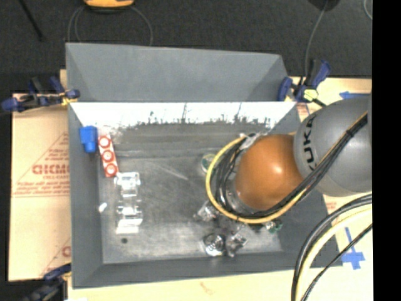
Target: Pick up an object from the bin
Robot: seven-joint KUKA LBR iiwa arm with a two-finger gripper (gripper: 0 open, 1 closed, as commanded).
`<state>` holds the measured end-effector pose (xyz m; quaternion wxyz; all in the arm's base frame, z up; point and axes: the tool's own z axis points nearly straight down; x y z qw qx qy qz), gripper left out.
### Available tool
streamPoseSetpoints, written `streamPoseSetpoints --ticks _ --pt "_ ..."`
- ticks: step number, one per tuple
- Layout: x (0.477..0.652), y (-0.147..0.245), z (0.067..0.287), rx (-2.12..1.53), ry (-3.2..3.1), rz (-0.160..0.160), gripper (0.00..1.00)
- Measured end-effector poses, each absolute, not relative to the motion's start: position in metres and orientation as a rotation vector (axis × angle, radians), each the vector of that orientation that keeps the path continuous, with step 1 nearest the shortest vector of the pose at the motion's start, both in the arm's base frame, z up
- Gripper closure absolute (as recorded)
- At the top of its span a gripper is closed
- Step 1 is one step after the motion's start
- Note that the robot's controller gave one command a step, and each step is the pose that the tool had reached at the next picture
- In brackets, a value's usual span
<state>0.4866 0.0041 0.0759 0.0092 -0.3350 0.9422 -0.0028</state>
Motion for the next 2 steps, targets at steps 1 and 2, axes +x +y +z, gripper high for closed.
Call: streamPoseSetpoints --ticks 1,2 --pt "0.488 0.006 0.077 -1.042 2.94 -0.006 1.0" --pt "0.489 0.006 0.209 -1.147 2.914 -0.006 1.0"
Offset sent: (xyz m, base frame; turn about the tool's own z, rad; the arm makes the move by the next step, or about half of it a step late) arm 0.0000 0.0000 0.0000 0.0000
